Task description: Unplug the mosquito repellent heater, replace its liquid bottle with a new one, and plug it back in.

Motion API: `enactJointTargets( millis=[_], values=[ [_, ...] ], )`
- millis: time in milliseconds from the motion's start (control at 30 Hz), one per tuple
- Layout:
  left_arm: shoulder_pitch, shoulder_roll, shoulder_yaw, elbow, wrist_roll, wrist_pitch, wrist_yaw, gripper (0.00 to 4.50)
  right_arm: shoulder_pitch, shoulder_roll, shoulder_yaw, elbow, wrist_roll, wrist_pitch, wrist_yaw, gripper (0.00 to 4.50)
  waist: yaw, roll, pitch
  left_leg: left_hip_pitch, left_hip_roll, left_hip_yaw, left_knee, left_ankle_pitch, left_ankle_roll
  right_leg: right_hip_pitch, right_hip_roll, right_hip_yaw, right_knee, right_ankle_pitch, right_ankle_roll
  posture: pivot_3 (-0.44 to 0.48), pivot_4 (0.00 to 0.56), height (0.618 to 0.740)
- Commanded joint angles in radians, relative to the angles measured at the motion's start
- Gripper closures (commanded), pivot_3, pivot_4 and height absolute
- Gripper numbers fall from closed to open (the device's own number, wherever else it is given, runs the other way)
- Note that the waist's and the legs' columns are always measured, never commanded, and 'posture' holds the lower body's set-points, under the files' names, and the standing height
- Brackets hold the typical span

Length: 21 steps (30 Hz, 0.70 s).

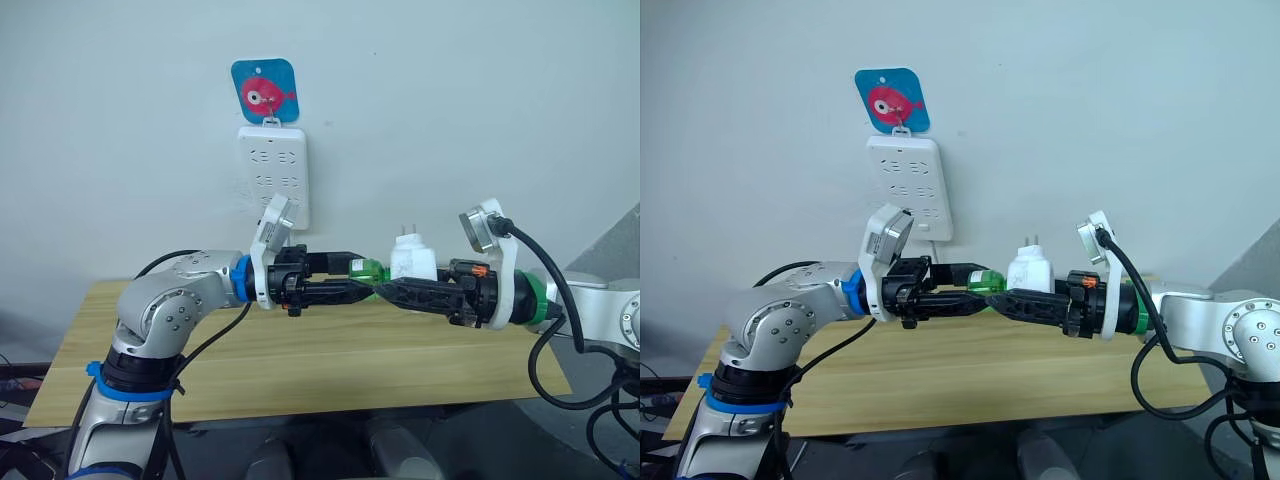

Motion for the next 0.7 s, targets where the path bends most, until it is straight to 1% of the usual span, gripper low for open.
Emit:
enactJointTargets(
  millis=[33,167,233,333,400,500,533,600,700],
  values=[
    [0.000,-0.026,0.031,0.002,0.007,-0.034,0.039,2.19,-0.029,-0.020,-0.016,-0.028,0.018,0.013,0.041,0.00,0.001,0.000,0.000,0.000,0.000,0.000,0.000,0.000,0.000,0.000,0.000,0.000,0.000,0.000,0.000,-0.183,0.058,0.740],
    [-0.006,-0.059,0.047,0.022,-0.004,-0.038,0.079,2.19,-0.026,-0.036,-0.016,-0.054,0.000,0.026,0.063,0.00,0.001,0.000,-0.001,0.000,0.000,0.000,0.001,0.000,0.000,0.000,0.000,0.000,0.000,0.000,0.000,-0.184,0.056,0.740],
    [-0.013,-0.079,0.059,0.038,-0.006,-0.040,0.103,2.19,-0.021,-0.056,-0.017,-0.085,-0.053,0.051,0.103,0.00,0.001,0.000,-0.001,0.000,0.000,0.000,0.001,0.000,0.000,0.000,0.000,0.000,0.000,0.000,0.000,-0.190,0.054,0.740],
    [-0.025,-0.102,0.075,0.063,-0.012,-0.044,0.133,2.19,0.015,-0.089,-0.020,-0.159,-0.207,0.068,0.189,0.00,0.002,0.000,-0.003,0.000,0.000,-0.001,0.002,0.000,0.000,0.000,0.000,0.000,0.000,0.000,0.001,-0.196,0.051,0.740],
    [-0.032,-0.108,0.083,0.076,-0.019,-0.041,0.144,2.19,0.062,-0.109,-0.030,-0.217,-0.330,0.048,0.272,0.00,0.002,-0.002,-0.005,-0.001,0.000,-0.001,0.002,0.000,0.000,0.000,0.000,-0.001,0.000,0.000,0.001,-0.196,0.051,0.740],
    [-0.037,-0.102,0.088,0.084,-0.029,-0.027,0.138,2.19,0.157,-0.131,-0.046,-0.257,-0.510,-0.009,0.361,0.53,0.002,-0.002,-0.010,-0.001,0.000,-0.002,0.002,0.000,0.000,0.000,0.000,-0.002,0.000,0.000,0.001,-0.205,0.047,0.740],
    [-0.041,-0.093,0.090,0.087,-0.038,-0.014,0.128,2.19,0.205,-0.129,-0.059,-0.243,-0.622,-0.080,0.396,0.91,0.002,-0.002,-0.011,-0.001,0.000,-0.002,0.002,0.000,0.000,0.000,0.000,-0.002,0.000,0.000,0.001,-0.206,0.047,0.740],
    [-0.047,-0.064,0.092,0.090,-0.058,0.020,0.093,2.19,0.245,-0.141,-0.079,-0.181,-0.773,-0.164,0.459,1.66,0.001,-0.002,-0.014,-0.001,0.000,-0.002,0.004,0.000,0.000,0.001,0.000,-0.002,0.000,0.000,0.001,-0.210,0.047,0.740],
    [-0.055,-0.017,0.084,0.092,-0.084,0.067,0.038,2.19,0.224,-0.163,-0.078,-0.090,-0.902,-0.229,0.563,2.83,-0.008,0.000,-0.015,0.000,0.000,0.000,0.007,0.000,0.000,0.001,0.000,0.000,0.000,0.001,0.003,-0.216,0.047,0.740]
  ],
)
